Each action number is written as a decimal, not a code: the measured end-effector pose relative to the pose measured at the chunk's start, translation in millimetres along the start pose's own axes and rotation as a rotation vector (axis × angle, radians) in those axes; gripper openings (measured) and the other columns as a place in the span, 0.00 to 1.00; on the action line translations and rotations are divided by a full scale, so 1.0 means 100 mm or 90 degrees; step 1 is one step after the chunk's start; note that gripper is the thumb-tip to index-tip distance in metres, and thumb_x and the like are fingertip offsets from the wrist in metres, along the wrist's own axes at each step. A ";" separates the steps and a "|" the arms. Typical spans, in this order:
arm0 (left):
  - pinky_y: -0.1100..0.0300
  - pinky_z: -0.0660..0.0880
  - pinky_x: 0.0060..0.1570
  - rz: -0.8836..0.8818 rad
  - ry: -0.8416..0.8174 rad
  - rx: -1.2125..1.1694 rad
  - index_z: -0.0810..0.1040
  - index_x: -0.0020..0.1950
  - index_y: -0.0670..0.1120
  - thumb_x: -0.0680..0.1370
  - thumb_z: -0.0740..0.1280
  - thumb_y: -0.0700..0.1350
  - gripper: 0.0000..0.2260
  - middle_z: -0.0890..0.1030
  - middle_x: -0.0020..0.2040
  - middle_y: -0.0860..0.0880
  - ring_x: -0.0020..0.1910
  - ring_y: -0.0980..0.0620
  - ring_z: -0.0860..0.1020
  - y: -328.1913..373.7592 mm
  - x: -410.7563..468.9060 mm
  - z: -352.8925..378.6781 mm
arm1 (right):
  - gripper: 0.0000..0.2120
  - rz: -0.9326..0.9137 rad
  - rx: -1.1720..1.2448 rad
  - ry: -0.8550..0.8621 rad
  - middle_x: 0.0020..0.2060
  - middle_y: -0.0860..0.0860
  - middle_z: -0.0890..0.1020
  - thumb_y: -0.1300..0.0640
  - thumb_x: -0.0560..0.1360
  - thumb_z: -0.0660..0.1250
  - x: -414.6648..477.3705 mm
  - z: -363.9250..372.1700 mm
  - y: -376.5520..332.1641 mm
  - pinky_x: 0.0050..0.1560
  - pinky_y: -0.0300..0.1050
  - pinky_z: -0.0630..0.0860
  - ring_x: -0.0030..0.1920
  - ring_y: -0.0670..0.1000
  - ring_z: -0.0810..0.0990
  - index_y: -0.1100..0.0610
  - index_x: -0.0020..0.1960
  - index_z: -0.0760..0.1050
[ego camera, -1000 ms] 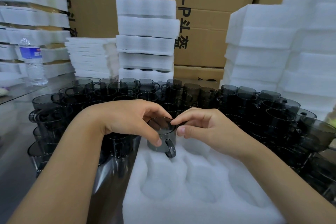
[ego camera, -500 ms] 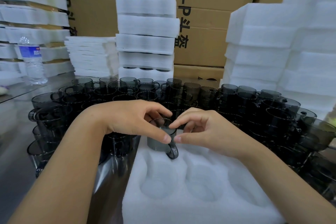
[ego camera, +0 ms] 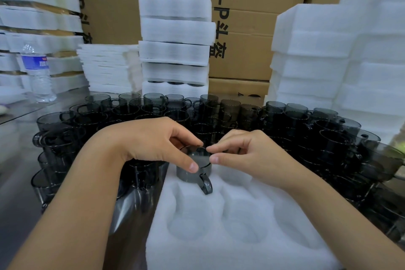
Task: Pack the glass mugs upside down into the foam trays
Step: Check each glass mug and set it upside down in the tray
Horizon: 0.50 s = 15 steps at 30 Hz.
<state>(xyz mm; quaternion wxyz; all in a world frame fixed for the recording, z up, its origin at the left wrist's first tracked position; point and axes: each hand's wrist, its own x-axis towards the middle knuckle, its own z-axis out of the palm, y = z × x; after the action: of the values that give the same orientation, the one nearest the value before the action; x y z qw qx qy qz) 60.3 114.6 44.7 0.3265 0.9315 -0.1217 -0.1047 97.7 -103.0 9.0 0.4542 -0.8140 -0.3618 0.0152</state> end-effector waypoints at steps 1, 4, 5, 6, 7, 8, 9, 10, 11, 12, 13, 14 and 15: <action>0.67 0.72 0.56 -0.004 0.000 0.004 0.79 0.53 0.65 0.61 0.78 0.57 0.22 0.83 0.50 0.62 0.50 0.65 0.79 -0.01 0.01 0.00 | 0.06 0.002 0.002 -0.002 0.41 0.39 0.80 0.49 0.68 0.75 0.00 0.00 0.00 0.36 0.26 0.67 0.35 0.37 0.74 0.41 0.44 0.84; 0.74 0.69 0.44 -0.019 -0.004 0.044 0.78 0.56 0.66 0.64 0.77 0.58 0.21 0.82 0.45 0.63 0.44 0.68 0.77 -0.02 0.02 0.00 | 0.06 0.007 -0.005 -0.016 0.40 0.39 0.80 0.50 0.68 0.75 0.00 0.01 0.00 0.37 0.27 0.68 0.35 0.37 0.75 0.40 0.44 0.84; 0.74 0.68 0.42 -0.020 -0.003 0.066 0.78 0.57 0.66 0.64 0.76 0.59 0.22 0.81 0.46 0.62 0.43 0.68 0.76 -0.02 0.02 0.01 | 0.06 0.010 -0.008 -0.022 0.40 0.38 0.80 0.50 0.68 0.75 0.00 0.02 0.00 0.37 0.26 0.68 0.35 0.36 0.75 0.40 0.44 0.83; 0.73 0.67 0.42 -0.021 -0.002 0.086 0.77 0.58 0.66 0.64 0.76 0.60 0.23 0.79 0.46 0.62 0.43 0.69 0.76 -0.02 0.03 0.01 | 0.06 0.012 -0.011 -0.026 0.39 0.38 0.80 0.50 0.68 0.75 0.00 0.02 0.00 0.37 0.26 0.68 0.35 0.36 0.76 0.40 0.44 0.83; 0.71 0.66 0.41 -0.021 -0.003 0.105 0.77 0.59 0.66 0.64 0.75 0.61 0.24 0.77 0.46 0.62 0.41 0.71 0.74 -0.02 0.04 0.02 | 0.06 0.012 -0.018 -0.030 0.39 0.38 0.80 0.50 0.69 0.75 0.00 0.02 0.00 0.37 0.26 0.68 0.35 0.36 0.76 0.40 0.44 0.83; 0.70 0.66 0.40 -0.022 -0.005 0.120 0.76 0.60 0.65 0.64 0.75 0.62 0.25 0.75 0.44 0.63 0.39 0.72 0.73 -0.02 0.05 0.02 | 0.07 0.011 -0.029 -0.033 0.39 0.38 0.79 0.50 0.69 0.75 0.00 0.02 0.00 0.36 0.27 0.68 0.35 0.36 0.75 0.39 0.44 0.83; 0.69 0.65 0.39 -0.027 -0.007 0.130 0.76 0.61 0.66 0.64 0.75 0.62 0.26 0.74 0.43 0.64 0.37 0.73 0.72 -0.02 0.06 0.02 | 0.07 0.010 -0.041 -0.037 0.39 0.39 0.79 0.50 0.69 0.74 0.00 0.02 0.00 0.36 0.27 0.68 0.34 0.37 0.75 0.38 0.43 0.83; 0.69 0.65 0.38 -0.033 -0.008 0.133 0.76 0.61 0.66 0.64 0.75 0.62 0.26 0.74 0.41 0.64 0.36 0.73 0.72 -0.02 0.07 0.02 | 0.08 0.010 -0.053 -0.042 0.39 0.40 0.79 0.50 0.69 0.74 0.00 0.02 0.00 0.35 0.27 0.68 0.34 0.37 0.74 0.37 0.43 0.82; 0.69 0.65 0.37 -0.040 -0.011 0.134 0.76 0.61 0.67 0.64 0.75 0.63 0.25 0.74 0.39 0.64 0.34 0.72 0.72 -0.02 0.08 0.03 | 0.08 0.010 -0.061 -0.049 0.39 0.41 0.79 0.50 0.70 0.74 0.00 0.02 0.00 0.35 0.28 0.67 0.33 0.37 0.73 0.35 0.43 0.82; 0.70 0.65 0.36 -0.044 -0.018 0.134 0.76 0.60 0.67 0.64 0.75 0.63 0.25 0.75 0.36 0.64 0.34 0.71 0.73 -0.02 0.09 0.03 | 0.08 0.012 -0.067 -0.055 0.39 0.40 0.78 0.50 0.70 0.74 0.00 0.02 0.00 0.34 0.28 0.67 0.33 0.37 0.73 0.35 0.43 0.82; 0.70 0.66 0.37 -0.047 -0.027 0.135 0.76 0.60 0.67 0.64 0.75 0.63 0.25 0.76 0.35 0.66 0.34 0.70 0.74 -0.03 0.10 0.03 | 0.09 0.014 -0.072 -0.060 0.38 0.39 0.78 0.50 0.70 0.74 0.00 0.02 0.00 0.34 0.28 0.67 0.33 0.37 0.73 0.35 0.43 0.81; 0.69 0.67 0.39 -0.050 -0.037 0.139 0.76 0.60 0.67 0.64 0.75 0.63 0.25 0.77 0.34 0.68 0.35 0.69 0.75 -0.03 0.11 0.03 | 0.08 0.016 -0.077 -0.065 0.36 0.39 0.77 0.50 0.70 0.73 0.00 0.02 0.00 0.34 0.28 0.67 0.33 0.37 0.73 0.35 0.43 0.81; 0.68 0.67 0.41 -0.051 -0.047 0.142 0.76 0.61 0.67 0.64 0.75 0.63 0.25 0.77 0.35 0.70 0.37 0.69 0.76 -0.02 0.11 0.04 | 0.08 0.019 -0.083 -0.068 0.36 0.38 0.77 0.50 0.70 0.74 0.00 0.03 0.00 0.34 0.28 0.67 0.33 0.37 0.73 0.36 0.43 0.82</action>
<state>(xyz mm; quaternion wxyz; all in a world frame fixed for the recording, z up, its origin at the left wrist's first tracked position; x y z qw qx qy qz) 70.2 110.8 38.7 0.2114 0.9617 -0.1070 -0.1379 96.5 -101.2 7.3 0.3800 -0.8451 -0.3736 0.0415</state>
